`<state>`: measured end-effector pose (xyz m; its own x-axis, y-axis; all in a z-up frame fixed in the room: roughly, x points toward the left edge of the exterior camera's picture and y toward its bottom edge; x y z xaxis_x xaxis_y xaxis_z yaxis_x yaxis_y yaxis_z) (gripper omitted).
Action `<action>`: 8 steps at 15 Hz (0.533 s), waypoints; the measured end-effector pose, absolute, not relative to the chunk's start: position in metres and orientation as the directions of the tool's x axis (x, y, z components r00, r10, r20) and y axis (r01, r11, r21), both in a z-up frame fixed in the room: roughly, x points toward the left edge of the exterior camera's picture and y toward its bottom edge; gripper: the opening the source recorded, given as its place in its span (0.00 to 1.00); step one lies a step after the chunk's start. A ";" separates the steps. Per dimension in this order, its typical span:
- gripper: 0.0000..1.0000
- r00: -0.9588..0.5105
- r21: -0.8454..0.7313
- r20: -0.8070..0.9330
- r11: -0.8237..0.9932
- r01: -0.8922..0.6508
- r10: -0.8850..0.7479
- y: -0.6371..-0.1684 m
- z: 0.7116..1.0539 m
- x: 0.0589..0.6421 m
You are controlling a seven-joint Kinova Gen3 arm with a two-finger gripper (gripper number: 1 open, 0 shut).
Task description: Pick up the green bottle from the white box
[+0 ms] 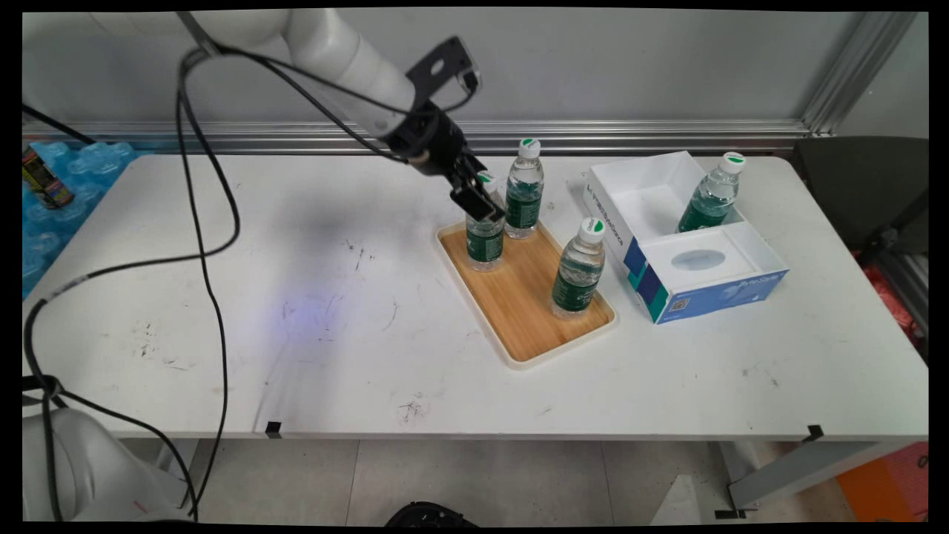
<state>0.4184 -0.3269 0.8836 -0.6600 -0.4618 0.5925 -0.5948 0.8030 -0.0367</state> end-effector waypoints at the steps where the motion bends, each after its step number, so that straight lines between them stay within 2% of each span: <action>1: 1.00 -0.658 -0.037 0.592 0.800 -0.599 -0.465 -0.323 0.897 0.418; 8: 1.00 -0.628 -0.026 0.609 0.779 -0.627 -0.485 -0.310 0.965 0.403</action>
